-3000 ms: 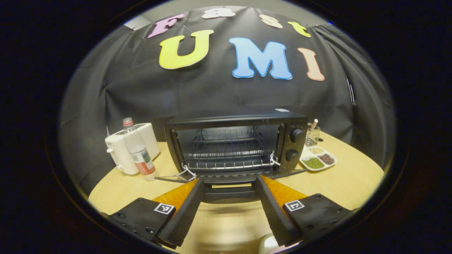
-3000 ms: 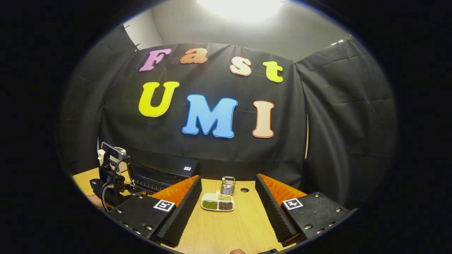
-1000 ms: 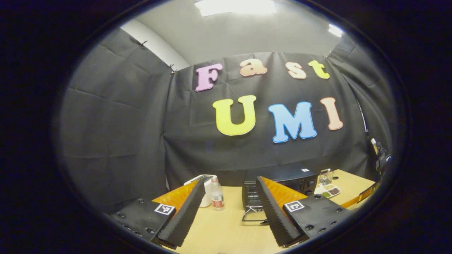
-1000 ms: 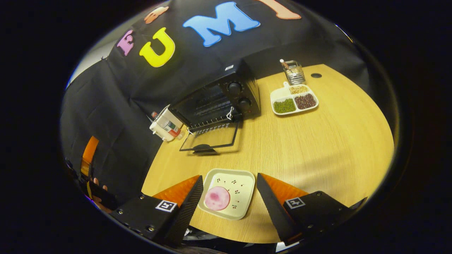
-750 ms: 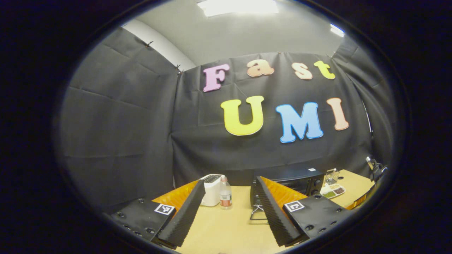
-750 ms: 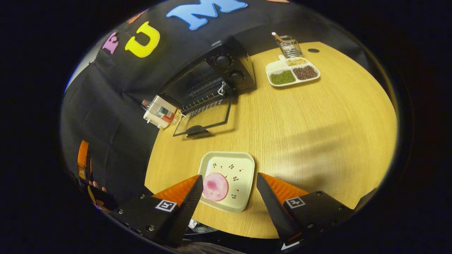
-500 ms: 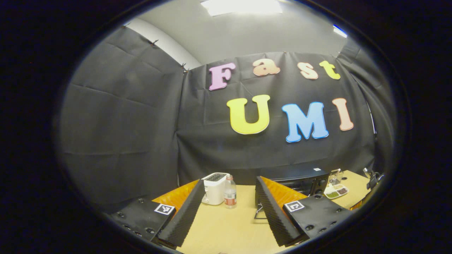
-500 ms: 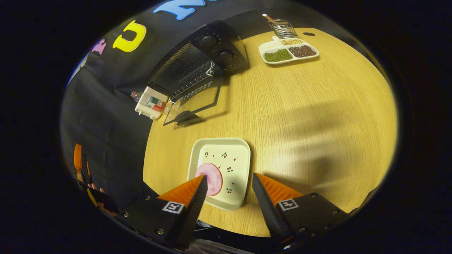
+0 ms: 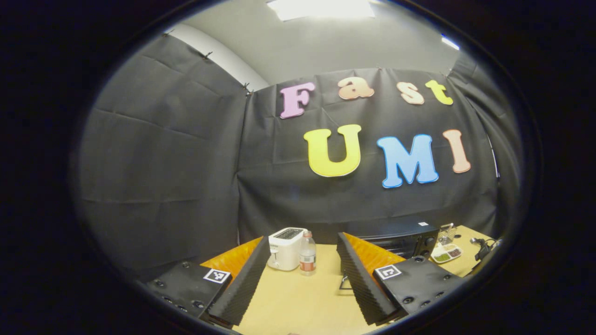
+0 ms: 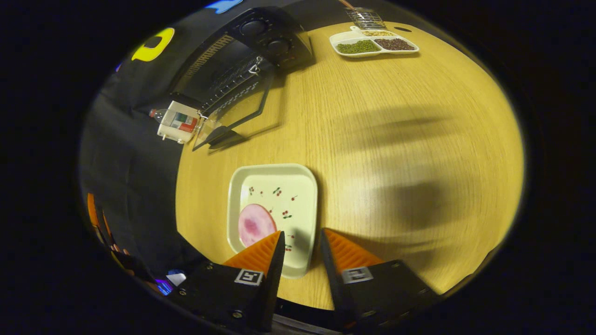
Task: Open the electric oven with the left hand, put the food in, and close the electric oven.
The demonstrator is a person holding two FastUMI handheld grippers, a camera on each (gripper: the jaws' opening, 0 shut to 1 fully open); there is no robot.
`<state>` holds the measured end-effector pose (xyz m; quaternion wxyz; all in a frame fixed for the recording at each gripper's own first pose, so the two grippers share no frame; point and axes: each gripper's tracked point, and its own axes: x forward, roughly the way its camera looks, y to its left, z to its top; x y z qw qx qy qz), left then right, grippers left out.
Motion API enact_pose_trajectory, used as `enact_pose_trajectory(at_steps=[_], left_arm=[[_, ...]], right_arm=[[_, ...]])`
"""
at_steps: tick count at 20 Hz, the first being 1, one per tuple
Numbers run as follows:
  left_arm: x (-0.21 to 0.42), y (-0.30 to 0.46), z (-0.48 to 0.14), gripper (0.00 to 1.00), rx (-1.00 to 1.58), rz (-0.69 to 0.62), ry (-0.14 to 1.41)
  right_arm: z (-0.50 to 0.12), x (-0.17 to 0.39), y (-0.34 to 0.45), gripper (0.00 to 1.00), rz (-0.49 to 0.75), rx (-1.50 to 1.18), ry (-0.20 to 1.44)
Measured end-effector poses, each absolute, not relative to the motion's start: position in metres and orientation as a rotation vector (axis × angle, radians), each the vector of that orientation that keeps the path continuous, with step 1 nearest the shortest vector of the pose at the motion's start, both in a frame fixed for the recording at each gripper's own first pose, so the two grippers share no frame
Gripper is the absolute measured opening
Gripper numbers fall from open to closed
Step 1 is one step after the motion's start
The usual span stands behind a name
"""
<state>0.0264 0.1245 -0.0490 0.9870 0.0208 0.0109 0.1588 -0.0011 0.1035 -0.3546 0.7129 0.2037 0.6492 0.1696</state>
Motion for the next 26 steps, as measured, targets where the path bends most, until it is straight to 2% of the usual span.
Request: enact_pose_trajectory(at_steps=[2,3,4,6,13,19,26], left_arm=[[0.027,0.125,-0.049,1.00,0.043,0.319,0.022],[0.027,0.124,-0.048,0.90,0.046,0.318,0.020],[0.028,0.123,-0.048,0.90,0.046,0.314,0.019],[0.030,0.123,-0.048,1.00,0.047,0.310,0.018],[0.034,0.124,-0.050,1.00,0.035,0.302,0.013],[0.048,0.130,-0.062,1.00,0.006,0.290,0.025],[0.074,0.146,-0.075,1.00,-0.019,0.269,0.041]], right_arm=[[-0.350,0.000,0.101,0.04,0.347,0.498,1.443],[-0.360,0.001,0.110,0.05,0.340,0.524,1.438],[-0.349,-0.003,0.105,0.03,0.346,0.525,1.438],[-0.349,0.000,0.108,0.00,0.358,0.548,1.430],[-0.310,0.010,0.141,0.00,0.377,0.738,1.386],[-0.265,0.061,0.172,0.00,0.279,0.898,1.246],[-0.243,0.128,0.213,0.00,0.117,1.153,1.100]])
